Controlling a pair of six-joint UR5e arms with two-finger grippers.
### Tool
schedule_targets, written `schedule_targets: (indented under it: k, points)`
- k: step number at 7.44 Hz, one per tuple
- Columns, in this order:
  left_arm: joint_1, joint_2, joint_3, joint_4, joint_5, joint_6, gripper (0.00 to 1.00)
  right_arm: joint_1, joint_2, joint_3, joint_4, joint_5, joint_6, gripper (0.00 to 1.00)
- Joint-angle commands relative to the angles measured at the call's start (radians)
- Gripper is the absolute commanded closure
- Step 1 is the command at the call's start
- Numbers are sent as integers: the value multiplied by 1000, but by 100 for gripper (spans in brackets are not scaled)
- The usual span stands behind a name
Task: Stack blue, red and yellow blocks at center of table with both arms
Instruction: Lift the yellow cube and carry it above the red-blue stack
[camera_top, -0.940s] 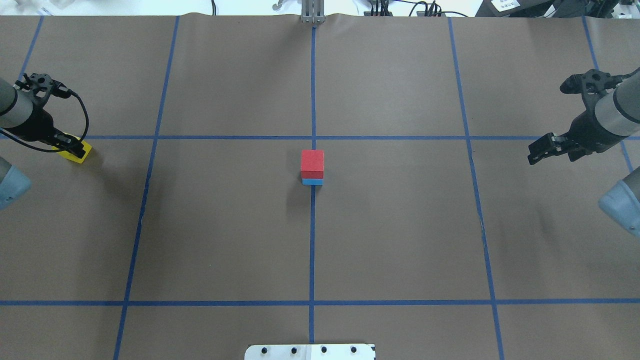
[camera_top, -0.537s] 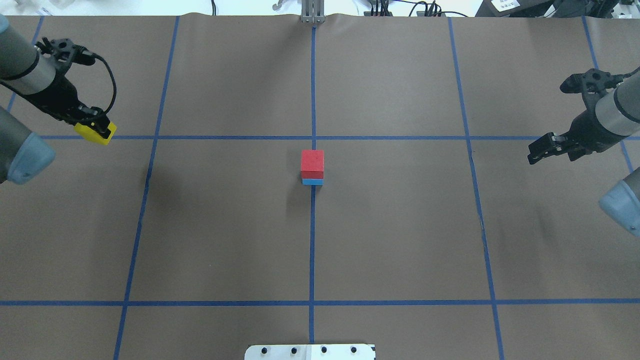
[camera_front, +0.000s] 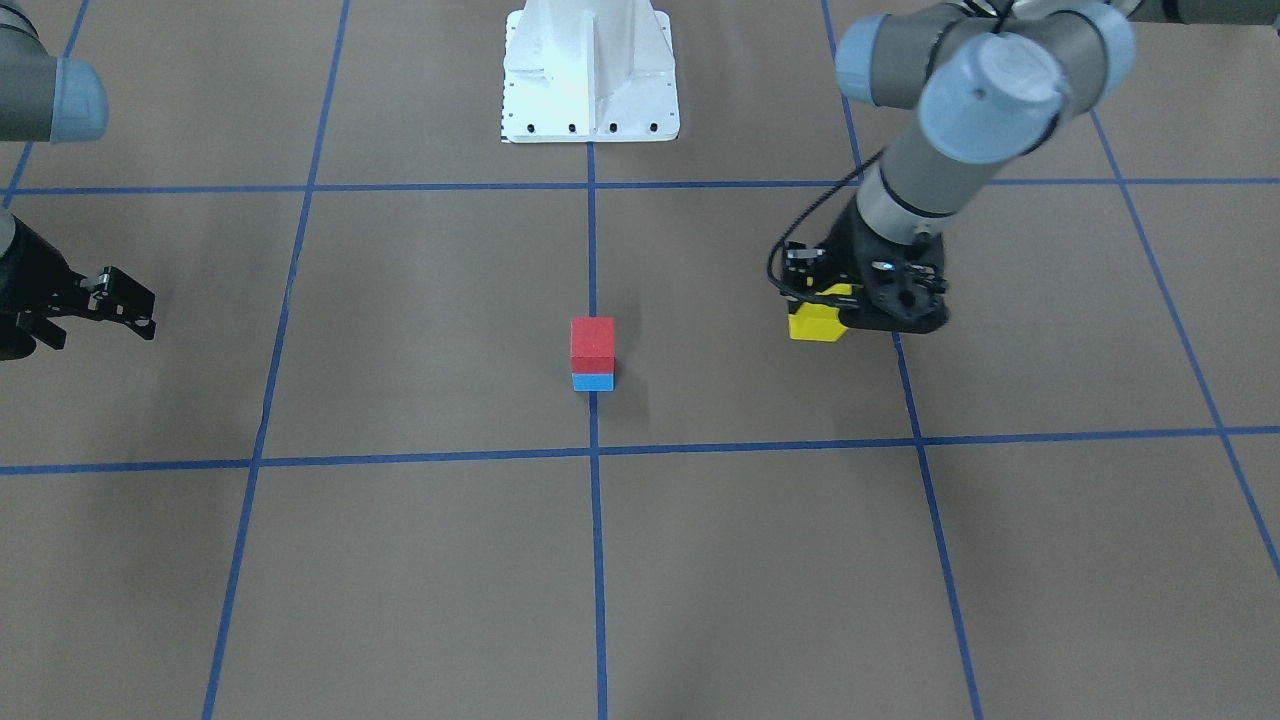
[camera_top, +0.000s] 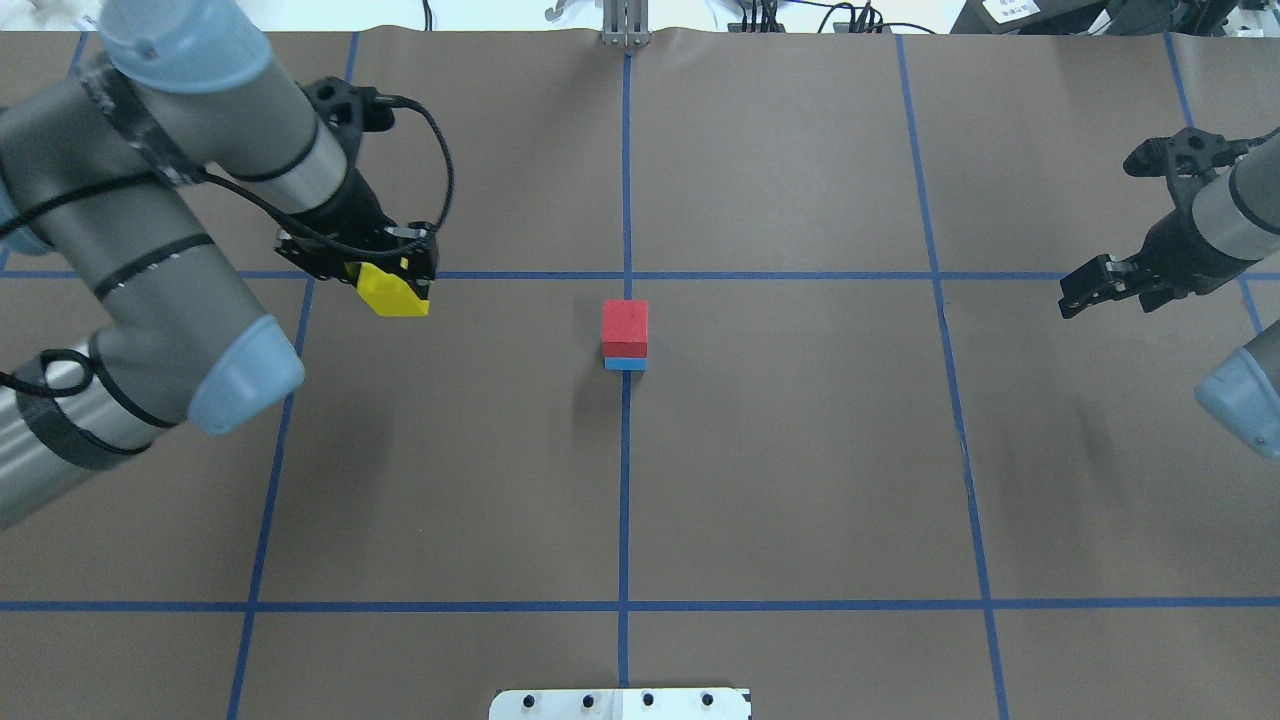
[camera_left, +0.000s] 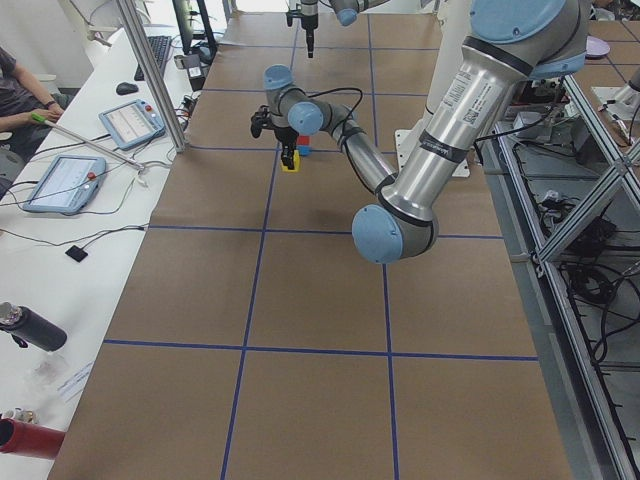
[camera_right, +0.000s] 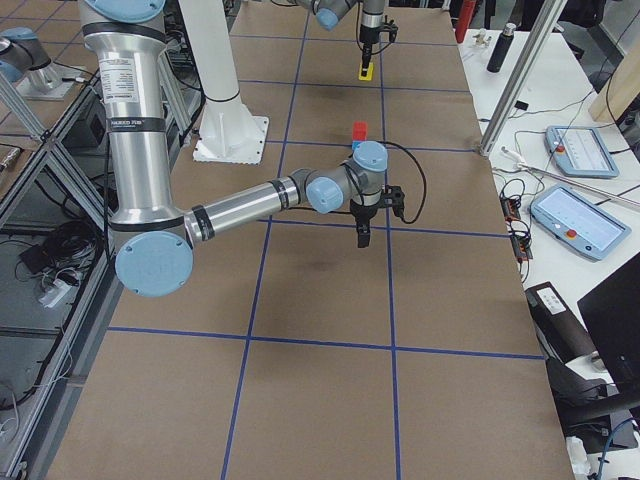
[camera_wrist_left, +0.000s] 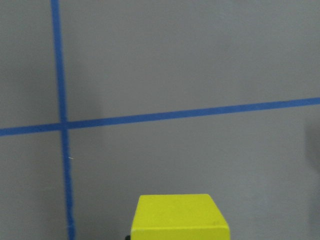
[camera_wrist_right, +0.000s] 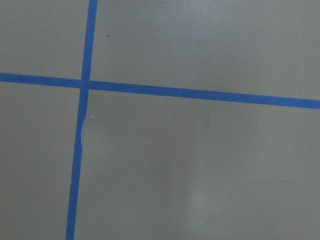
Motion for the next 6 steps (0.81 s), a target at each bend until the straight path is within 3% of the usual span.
schedule_targets:
  k: [1,3,6]
  points:
    - [130,-126,53,17,107,-138,100,1,26,-46,1,0,-1,0]
    - [139,-292,192,69,113,-164,100,1,28,-46,1,3,0,0]
    - [168,-389,324,56,149,-195,100,1,26,-43,1,3,0,0]
